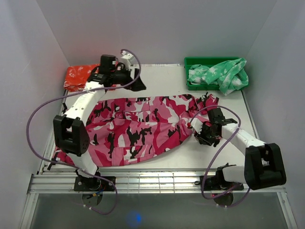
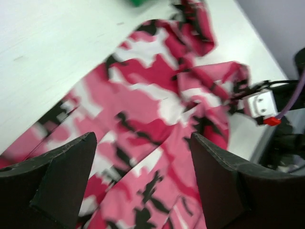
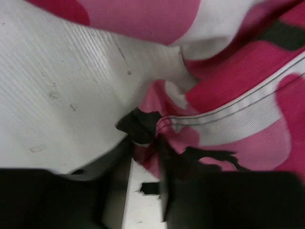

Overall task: Fold and stack the trousers
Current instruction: Flatten the trousers out

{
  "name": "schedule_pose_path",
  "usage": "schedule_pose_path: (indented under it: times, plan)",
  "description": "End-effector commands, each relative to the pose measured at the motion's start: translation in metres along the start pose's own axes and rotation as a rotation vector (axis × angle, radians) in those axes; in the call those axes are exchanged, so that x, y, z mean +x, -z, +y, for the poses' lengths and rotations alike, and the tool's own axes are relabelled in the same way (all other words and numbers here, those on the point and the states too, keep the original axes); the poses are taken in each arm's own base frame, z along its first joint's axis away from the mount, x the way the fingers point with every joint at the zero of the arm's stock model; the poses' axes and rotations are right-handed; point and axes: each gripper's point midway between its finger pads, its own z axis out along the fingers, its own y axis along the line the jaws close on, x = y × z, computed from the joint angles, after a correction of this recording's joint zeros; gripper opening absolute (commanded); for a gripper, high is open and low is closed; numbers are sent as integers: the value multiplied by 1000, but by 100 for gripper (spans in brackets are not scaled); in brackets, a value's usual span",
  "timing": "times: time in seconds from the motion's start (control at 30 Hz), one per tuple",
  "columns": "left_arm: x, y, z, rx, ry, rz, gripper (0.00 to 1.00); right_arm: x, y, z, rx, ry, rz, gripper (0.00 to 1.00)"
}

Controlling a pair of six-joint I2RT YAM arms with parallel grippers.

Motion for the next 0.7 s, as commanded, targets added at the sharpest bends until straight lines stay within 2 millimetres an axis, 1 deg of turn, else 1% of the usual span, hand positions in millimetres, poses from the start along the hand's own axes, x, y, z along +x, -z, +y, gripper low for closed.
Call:
schedule_pose_path:
  times: [0.0, 0.03, 0.07, 0.1, 0.13, 0.17, 0.2, 0.23, 0.27, 0.3, 0.33, 0.37, 0.4, 0.43, 0.47, 0.5, 0.53, 0.57, 0.6, 0.63, 0.67]
  plan:
    - [43, 68, 61, -264, 5, 101, 88, 4, -9, -24, 92, -49, 48, 30]
    - [44, 90, 65, -314, -16, 93, 87, 5, -6, -26, 91, -56, 60, 15]
    - [75, 102, 75, -354, 17, 157, 86, 1, 5, -29, 86, -74, 63, 8]
    - [87, 123, 91, -413, -2, 174, 81, -4, 15, -33, 91, -87, 49, 8]
    - [93, 144, 91, -461, -27, 170, 79, -12, 31, -37, 118, -90, 18, 8]
    - [127, 151, 93, -476, -1, 232, 77, -16, 44, -42, 132, -98, -2, 8]
    - [139, 172, 105, -531, -17, 242, 75, -25, 66, -47, 146, -99, -19, 8]
    - [152, 182, 106, -555, -29, 258, 73, -32, 86, -51, 187, -75, -51, 8]
    - [172, 191, 98, -565, -38, 276, 72, -32, 99, -55, 210, -81, -64, 8]
    - [181, 201, 100, -582, -75, 289, 71, -35, 116, -58, 234, -76, -67, 8]
    - [189, 206, 99, -592, -90, 302, 68, -36, 129, -61, 271, -67, -73, 8]
    - [194, 212, 92, -598, -116, 305, 65, -31, 139, -66, 308, -86, -64, 8]
    - [212, 216, 93, -605, -107, 333, 63, -34, 155, -74, 354, -93, -76, 8]
    - [217, 220, 93, -615, -126, 345, 60, -32, 165, -77, 380, -111, -77, 8]
    - [225, 223, 93, -621, -124, 363, 54, -22, 176, -87, 425, -165, -67, 8]
    - [236, 227, 93, -624, -118, 381, 50, -21, 187, -95, 461, -179, -66, 8]
    - [244, 229, 94, -628, -119, 402, 47, -13, 185, -103, 461, -210, -42, 8]
    - [250, 232, 96, -642, -113, 418, 41, 2, 190, -113, 490, -273, -10, 8]
    - [258, 235, 99, -649, -97, 437, 39, 11, 189, -122, 500, -311, 3, 8]
    - [271, 236, 100, -648, -80, 466, 36, 24, 179, -136, 473, -356, 40, 8]
    - [277, 242, 106, -677, -88, 495, 31, 44, 182, -149, 500, -418, 84, 8]
